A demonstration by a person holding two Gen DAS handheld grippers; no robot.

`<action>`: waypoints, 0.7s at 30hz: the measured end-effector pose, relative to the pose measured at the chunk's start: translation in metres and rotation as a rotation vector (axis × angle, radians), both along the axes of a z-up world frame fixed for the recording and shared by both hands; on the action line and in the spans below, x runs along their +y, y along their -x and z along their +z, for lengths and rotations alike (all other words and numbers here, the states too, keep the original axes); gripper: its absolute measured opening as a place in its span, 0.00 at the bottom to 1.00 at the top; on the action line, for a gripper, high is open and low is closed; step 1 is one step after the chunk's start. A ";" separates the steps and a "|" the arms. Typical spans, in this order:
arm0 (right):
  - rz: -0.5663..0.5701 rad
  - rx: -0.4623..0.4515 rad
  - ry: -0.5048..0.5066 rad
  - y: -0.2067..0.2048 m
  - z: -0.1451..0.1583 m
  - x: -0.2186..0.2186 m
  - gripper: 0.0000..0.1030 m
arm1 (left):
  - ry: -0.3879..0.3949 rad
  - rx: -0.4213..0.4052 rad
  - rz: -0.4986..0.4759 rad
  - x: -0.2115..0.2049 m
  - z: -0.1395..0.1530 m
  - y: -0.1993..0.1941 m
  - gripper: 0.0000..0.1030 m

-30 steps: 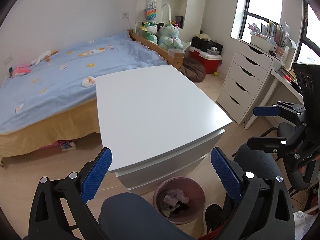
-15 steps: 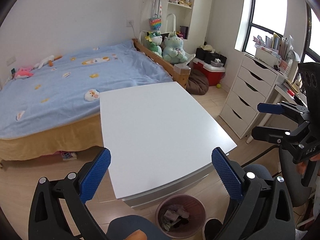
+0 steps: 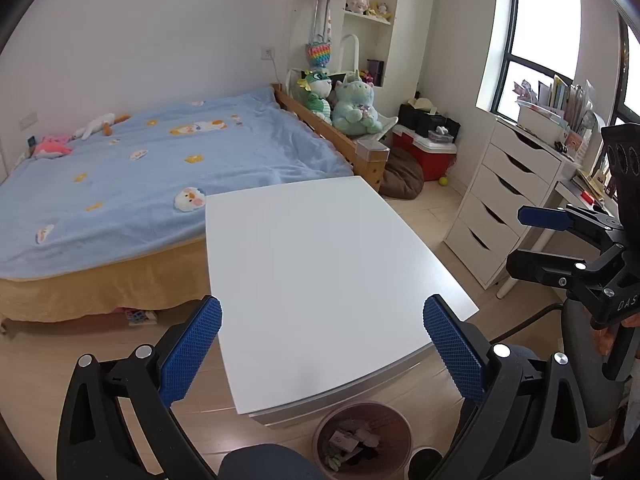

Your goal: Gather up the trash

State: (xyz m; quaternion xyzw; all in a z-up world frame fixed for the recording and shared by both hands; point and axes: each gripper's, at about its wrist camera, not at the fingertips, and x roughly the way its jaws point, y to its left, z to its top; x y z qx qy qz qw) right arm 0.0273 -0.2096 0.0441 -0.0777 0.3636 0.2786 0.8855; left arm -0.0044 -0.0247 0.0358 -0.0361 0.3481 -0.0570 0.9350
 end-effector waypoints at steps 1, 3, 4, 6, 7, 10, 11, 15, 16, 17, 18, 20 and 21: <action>-0.001 0.000 0.000 0.000 0.000 0.000 0.97 | -0.002 -0.003 0.001 0.000 0.000 0.000 0.94; 0.000 0.001 -0.002 0.000 0.001 0.000 0.97 | 0.005 -0.006 0.004 0.001 0.001 -0.001 0.94; 0.001 0.002 -0.003 0.000 0.001 -0.001 0.97 | 0.010 -0.007 0.008 0.001 0.002 -0.001 0.94; 0.004 0.003 -0.001 -0.001 0.001 -0.001 0.97 | 0.015 -0.011 0.011 0.003 0.002 -0.001 0.94; 0.004 0.004 -0.001 -0.001 0.001 -0.001 0.97 | 0.016 -0.012 0.011 0.002 0.002 -0.001 0.94; 0.004 0.008 0.000 -0.002 0.000 -0.001 0.97 | 0.013 -0.012 0.011 0.001 0.002 -0.002 0.94; 0.003 0.009 0.000 -0.003 0.000 -0.001 0.97 | 0.011 -0.013 0.013 0.002 0.002 -0.002 0.94; 0.001 0.010 -0.001 -0.003 -0.001 -0.001 0.97 | 0.009 -0.015 0.012 0.001 0.003 -0.002 0.94; 0.001 0.011 -0.001 -0.003 -0.001 -0.001 0.97 | 0.011 -0.015 0.011 0.001 0.003 -0.002 0.94; 0.001 0.011 -0.002 -0.003 -0.001 -0.001 0.97 | 0.010 -0.015 0.009 0.001 0.003 -0.002 0.94; 0.002 0.011 -0.001 -0.002 -0.002 -0.001 0.97 | 0.006 -0.015 0.009 0.000 0.003 -0.002 0.94; 0.003 0.010 -0.001 -0.002 -0.002 -0.001 0.97 | 0.008 -0.014 0.008 0.001 0.003 -0.003 0.94; 0.003 0.011 -0.001 -0.002 -0.002 0.000 0.97 | 0.007 -0.015 0.009 0.000 0.003 -0.002 0.94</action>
